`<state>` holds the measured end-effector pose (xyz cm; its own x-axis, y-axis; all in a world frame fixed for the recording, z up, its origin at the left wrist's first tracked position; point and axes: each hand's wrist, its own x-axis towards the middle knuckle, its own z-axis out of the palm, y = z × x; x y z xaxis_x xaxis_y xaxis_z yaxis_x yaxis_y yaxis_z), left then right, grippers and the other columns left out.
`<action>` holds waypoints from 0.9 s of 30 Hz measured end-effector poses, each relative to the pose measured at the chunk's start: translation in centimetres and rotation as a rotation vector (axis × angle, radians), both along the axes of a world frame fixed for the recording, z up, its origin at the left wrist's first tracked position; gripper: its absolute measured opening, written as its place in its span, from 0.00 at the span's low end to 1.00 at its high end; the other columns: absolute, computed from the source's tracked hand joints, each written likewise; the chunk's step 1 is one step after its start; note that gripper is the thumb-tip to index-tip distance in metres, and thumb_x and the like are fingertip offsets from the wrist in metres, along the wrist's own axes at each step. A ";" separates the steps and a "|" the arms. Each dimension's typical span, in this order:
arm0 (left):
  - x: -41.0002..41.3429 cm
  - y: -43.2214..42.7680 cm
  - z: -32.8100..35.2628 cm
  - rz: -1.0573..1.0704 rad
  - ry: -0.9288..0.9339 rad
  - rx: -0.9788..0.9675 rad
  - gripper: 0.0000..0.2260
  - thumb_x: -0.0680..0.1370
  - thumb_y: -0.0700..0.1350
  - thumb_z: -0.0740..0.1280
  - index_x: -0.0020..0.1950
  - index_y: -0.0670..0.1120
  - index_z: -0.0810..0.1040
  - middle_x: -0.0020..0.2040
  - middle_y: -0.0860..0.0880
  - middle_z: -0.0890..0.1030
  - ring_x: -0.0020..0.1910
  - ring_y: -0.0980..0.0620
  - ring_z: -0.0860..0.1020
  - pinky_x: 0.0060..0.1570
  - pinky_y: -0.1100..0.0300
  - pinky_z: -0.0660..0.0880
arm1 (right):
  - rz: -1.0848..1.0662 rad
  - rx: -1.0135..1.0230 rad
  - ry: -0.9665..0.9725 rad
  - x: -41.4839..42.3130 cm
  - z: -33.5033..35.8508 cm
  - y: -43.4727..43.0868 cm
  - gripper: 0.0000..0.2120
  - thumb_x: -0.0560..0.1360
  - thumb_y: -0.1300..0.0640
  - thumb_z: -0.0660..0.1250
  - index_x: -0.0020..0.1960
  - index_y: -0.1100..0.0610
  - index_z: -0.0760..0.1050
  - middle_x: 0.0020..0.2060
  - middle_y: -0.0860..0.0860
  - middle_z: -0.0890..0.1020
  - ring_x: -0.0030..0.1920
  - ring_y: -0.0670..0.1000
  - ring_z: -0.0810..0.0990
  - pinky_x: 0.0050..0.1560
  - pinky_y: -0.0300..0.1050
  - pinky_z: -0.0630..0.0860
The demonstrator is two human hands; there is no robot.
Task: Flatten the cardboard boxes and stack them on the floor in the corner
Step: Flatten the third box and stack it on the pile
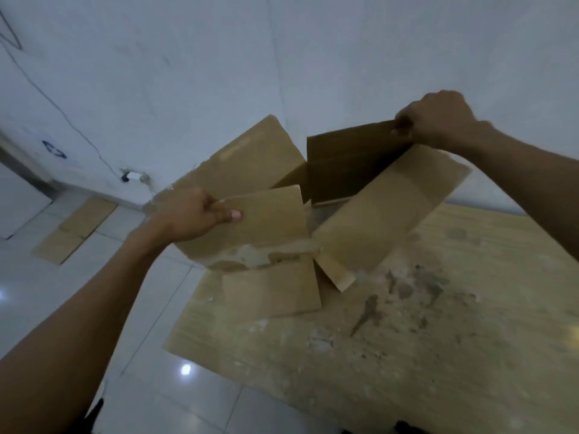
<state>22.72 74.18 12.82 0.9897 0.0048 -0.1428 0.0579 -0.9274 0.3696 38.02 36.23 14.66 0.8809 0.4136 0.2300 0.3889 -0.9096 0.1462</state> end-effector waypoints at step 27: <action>-11.0 -8.3 -12.1 0.153 -0.337 -0.545 0.15 0.72 0.49 0.73 0.34 0.40 0.78 0.28 0.42 0.75 0.30 0.45 0.73 0.35 0.55 0.66 | -0.401 -0.154 -0.323 -38.1 -9.0 -10.3 0.11 0.65 0.60 0.65 0.46 0.55 0.81 0.37 0.53 0.85 0.35 0.58 0.78 0.34 0.43 0.67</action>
<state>11.68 65.88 0.73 0.9747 0.1632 0.1528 -0.0269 -0.5931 0.8047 -0.05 25.88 5.67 0.8709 0.1093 0.4792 -0.0719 -0.9361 0.3442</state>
